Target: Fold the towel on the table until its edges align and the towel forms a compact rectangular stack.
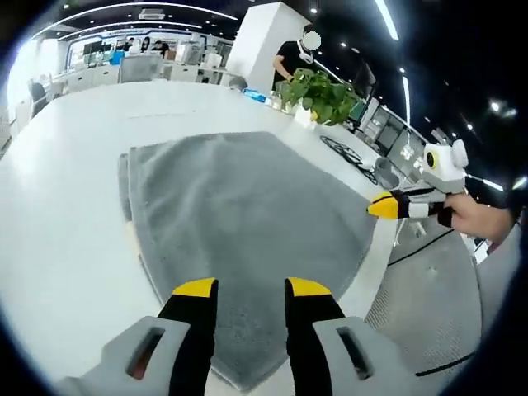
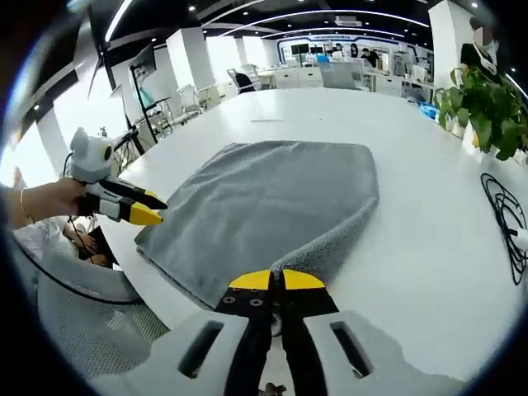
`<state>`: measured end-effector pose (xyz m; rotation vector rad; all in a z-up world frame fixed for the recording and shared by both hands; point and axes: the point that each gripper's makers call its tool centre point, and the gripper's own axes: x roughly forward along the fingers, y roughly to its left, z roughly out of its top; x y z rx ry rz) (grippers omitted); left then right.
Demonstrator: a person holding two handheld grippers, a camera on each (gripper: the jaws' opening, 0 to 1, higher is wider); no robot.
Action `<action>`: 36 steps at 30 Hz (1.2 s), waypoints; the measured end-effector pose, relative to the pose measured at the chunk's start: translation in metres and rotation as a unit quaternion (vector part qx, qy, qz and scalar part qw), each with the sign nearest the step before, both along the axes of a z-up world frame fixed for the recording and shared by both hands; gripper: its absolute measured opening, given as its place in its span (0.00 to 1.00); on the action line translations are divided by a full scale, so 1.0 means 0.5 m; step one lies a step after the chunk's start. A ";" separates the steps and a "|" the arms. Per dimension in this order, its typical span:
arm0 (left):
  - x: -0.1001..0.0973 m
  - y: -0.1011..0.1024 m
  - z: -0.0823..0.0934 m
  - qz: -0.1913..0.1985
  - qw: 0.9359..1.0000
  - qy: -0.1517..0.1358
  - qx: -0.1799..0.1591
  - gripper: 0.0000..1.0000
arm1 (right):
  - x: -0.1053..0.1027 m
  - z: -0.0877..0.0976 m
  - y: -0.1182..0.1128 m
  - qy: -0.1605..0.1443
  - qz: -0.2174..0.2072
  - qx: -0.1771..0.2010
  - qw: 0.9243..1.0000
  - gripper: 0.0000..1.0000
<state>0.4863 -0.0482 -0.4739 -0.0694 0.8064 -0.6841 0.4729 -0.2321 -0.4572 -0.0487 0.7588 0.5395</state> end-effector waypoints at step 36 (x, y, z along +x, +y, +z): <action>0.191 -0.296 0.038 -0.095 0.993 0.014 -0.073 0.33 | -0.001 0.032 0.142 -0.036 0.078 -0.009 0.996 0.00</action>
